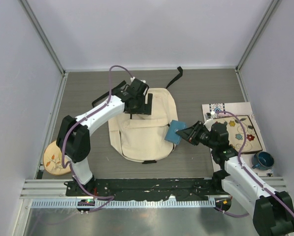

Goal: Pack the student bag
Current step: Place the personal item in the student bag.

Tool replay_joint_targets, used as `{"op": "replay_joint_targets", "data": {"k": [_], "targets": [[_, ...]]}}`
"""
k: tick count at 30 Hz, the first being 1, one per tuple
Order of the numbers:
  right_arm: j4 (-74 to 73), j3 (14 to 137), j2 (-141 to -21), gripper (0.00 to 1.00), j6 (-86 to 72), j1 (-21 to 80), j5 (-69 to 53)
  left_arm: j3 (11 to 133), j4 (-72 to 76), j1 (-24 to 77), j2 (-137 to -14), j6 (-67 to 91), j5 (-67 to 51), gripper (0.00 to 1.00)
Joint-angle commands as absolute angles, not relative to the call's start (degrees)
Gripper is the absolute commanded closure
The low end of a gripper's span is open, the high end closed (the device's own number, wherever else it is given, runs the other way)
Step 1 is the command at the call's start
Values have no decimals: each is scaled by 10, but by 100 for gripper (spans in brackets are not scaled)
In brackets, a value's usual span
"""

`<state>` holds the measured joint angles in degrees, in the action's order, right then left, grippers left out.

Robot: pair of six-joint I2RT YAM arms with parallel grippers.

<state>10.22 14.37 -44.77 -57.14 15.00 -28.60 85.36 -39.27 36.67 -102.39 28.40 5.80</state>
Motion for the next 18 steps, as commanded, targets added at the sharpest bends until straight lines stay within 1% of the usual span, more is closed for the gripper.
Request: {"op": "replay_joint_targets", "data": {"k": [1, 12, 14, 18], "targets": [[143, 166, -454, 99, -573, 153, -285, 863, -390, 373, -1011, 359, 66, 15], [161, 158, -466, 99, -577, 152, -292, 900, -416, 384, -1061, 424, 83, 14], [163, 157, -466, 99, -578, 153, -292, 909, -420, 385, -1077, 427, 83, 15], [166, 158, -466, 99, -579, 152, -293, 917, -428, 384, -1099, 425, 85, 19]]}}
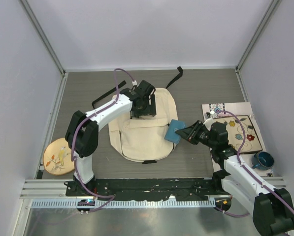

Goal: Pack the student bag
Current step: Place the personal item in the student bag.

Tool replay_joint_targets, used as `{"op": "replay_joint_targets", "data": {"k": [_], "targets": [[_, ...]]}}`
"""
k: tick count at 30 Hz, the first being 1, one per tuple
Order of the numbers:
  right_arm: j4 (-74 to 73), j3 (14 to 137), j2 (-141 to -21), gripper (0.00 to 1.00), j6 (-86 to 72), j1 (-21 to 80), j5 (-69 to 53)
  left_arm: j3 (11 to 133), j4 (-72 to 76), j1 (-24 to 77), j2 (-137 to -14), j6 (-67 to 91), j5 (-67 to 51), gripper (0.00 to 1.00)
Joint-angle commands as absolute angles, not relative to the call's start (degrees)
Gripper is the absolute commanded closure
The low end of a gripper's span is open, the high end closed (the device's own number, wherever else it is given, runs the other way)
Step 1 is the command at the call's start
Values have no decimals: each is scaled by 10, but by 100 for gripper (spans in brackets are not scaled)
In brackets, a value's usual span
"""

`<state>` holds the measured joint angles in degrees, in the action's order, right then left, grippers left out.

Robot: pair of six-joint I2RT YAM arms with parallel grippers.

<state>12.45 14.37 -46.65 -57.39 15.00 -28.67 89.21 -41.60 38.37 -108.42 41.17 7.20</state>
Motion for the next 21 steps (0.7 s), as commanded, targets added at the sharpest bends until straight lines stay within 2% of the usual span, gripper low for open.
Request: {"op": "replay_joint_targets", "data": {"k": [1, 5, 8, 9, 11, 12, 15, 21], "targets": [[166, 159, -465, 99, -580, 153, -294, 916, -428, 385, -1104, 423, 85, 22], [168, 160, -464, 99, -582, 153, -292, 919, -431, 385, -1117, 414, 88, 37], [170, 160, -464, 99, -583, 152, -291, 923, -432, 385, -1122, 407, 85, 51], [170, 160, -465, 99, -583, 153, -292, 923, -432, 384, -1123, 405, 84, 60], [171, 160, -467, 99, -582, 153, -292, 921, -432, 384, -1122, 403, 87, 70], [171, 160, -468, 99, -583, 153, -293, 919, -432, 385, -1121, 401, 88, 79], [177, 161, -471, 99, -584, 153, -299, 920, -431, 385, -1116, 399, 88, 100], [205, 164, -473, 99, -613, 156, -305, 947, -418, 384, -1090, 400, 73, 100]]}}
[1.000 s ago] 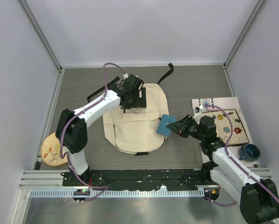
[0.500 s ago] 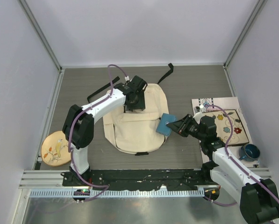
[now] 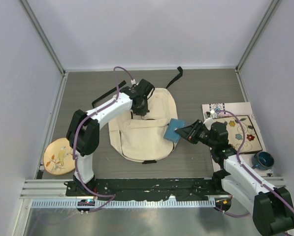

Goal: Pack the student bag
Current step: Place the personal item in the student bag.

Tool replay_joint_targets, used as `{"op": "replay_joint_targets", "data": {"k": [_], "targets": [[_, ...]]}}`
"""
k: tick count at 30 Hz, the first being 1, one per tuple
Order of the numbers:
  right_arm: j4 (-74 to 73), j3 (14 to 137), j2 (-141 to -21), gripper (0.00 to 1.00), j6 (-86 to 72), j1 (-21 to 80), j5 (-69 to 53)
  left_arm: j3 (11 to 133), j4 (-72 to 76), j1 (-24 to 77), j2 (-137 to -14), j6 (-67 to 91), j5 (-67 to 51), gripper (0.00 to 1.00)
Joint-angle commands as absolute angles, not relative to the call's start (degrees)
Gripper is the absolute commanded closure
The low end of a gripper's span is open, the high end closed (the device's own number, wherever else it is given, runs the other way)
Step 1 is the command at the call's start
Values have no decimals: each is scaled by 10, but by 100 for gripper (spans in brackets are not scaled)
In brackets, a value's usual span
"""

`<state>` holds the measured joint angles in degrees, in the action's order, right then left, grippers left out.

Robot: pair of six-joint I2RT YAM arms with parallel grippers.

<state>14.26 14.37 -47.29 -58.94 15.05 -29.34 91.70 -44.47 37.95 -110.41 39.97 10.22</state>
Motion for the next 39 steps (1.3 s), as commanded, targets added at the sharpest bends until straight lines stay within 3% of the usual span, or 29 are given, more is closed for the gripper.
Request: {"op": "replay_joint_targets", "data": {"k": [1, 9, 15, 20, 31, 35, 39], "targets": [[213, 164, -474, 99, -619, 161, -306, 952, -415, 384, -1082, 401, 70, 100], [318, 179, -536, 99, -674, 250, -261, 995, -417, 373, -1057, 404, 41, 100], [474, 182, -654, 99, -741, 303, -236, 970, -403, 366, -1030, 410, 25, 100], [615, 204, -759, 99, -796, 317, -241, 961, -400, 356, -1013, 406, 12, 100], [772, 230, -951, 99, -891, 317, -211, 935, -395, 342, -980, 403, -16, 100], [857, 215, -990, 99, -920, 319, -206, 934, -395, 333, -977, 403, -24, 100], [844, 206, -984, 99, -896, 319, -174, 929, -394, 332, -974, 402, -39, 100]]}}
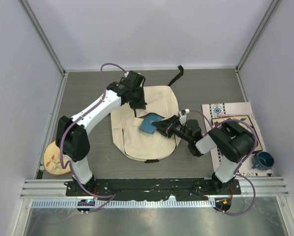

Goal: Pack the student bag
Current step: Place the personal item in the student bag.

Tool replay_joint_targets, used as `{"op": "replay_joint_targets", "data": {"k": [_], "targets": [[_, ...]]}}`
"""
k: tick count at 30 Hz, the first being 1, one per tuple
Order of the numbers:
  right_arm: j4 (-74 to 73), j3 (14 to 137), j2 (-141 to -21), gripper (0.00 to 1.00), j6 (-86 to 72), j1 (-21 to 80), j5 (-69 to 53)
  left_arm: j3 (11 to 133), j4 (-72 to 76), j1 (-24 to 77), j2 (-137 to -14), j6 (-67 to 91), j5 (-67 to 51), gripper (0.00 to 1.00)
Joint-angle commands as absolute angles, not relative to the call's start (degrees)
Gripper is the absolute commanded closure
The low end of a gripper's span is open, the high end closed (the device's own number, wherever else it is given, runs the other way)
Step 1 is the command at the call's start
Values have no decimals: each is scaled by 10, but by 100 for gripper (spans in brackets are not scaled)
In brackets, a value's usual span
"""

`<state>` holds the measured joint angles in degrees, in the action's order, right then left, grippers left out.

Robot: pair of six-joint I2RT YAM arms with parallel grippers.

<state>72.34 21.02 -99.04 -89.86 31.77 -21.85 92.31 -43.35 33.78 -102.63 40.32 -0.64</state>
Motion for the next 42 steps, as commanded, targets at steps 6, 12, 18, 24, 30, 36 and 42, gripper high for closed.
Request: {"op": "replay_joint_targets", "data": {"k": [6, 12, 18, 24, 30, 36, 42], "targets": [[806, 207, -966, 99, -860, 318, -70, 904, -386, 332, -958, 405, -50, 100], [813, 230, -989, 99, -846, 322, 20, 899, -385, 331, -953, 410, -61, 100], [790, 251, -982, 99, -789, 324, 95, 911, -395, 330, -959, 404, -64, 100], [751, 264, -955, 99, -788, 328, 156, 916, -395, 325, -969, 409, -82, 100], [746, 290, -976, 99, -799, 332, 183, 913, -377, 325, -970, 423, -114, 100], [728, 328, -978, 99, -796, 332, 170, 909, -389, 320, -969, 408, -121, 100], [704, 372, -1019, 99, -809, 367, 160, 905, -362, 317, -969, 415, -143, 100]]}}
